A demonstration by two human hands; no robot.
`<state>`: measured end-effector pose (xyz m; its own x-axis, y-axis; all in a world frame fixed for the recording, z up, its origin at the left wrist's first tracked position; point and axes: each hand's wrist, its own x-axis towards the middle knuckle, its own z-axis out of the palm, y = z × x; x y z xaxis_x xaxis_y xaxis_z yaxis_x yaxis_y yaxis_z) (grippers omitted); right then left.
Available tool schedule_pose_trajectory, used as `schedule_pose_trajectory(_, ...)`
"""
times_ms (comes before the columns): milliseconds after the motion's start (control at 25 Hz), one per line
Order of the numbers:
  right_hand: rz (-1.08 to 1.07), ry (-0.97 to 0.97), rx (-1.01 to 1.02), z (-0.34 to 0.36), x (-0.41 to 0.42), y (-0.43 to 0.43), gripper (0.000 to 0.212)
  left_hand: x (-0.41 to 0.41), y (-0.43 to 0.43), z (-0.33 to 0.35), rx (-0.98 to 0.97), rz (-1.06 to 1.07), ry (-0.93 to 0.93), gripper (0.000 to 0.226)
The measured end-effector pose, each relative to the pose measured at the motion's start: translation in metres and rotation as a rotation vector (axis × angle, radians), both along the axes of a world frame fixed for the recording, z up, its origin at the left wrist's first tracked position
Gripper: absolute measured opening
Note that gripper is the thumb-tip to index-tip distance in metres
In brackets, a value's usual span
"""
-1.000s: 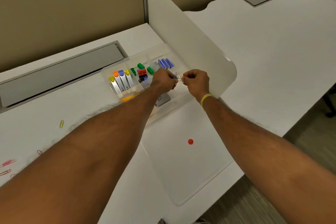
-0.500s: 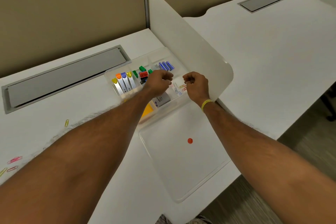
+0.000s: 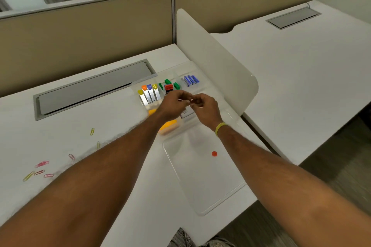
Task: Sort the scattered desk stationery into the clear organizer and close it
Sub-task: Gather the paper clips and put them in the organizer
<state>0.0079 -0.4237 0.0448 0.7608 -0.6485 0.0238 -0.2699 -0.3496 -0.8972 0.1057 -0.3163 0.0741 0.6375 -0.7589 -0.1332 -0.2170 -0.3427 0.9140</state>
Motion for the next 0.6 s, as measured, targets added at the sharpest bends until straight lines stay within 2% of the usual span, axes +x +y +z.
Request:
schedule_pose_trajectory(120,0.103,0.017,-0.046,-0.008,0.001,0.032,0.026,-0.005,0.042,-0.007,0.07,-0.006,-0.141,0.025)
schedule_pose_trajectory(320,0.31,0.046,-0.341,-0.023,0.0,0.095,0.042,-0.009,0.137,-0.033,0.225,-0.003,-0.363,0.038)
schedule_pose_trajectory(440,0.458,0.06,-0.43,-0.028,-0.003,0.134,0.054,-0.017,0.198,-0.053,0.299,0.012,-0.476,0.045)
schedule_pose_trajectory(600,0.649,0.208,-0.539,-0.039,-0.006,0.18,0.075,-0.029,0.268,-0.076,0.46,0.048,-0.582,0.065)
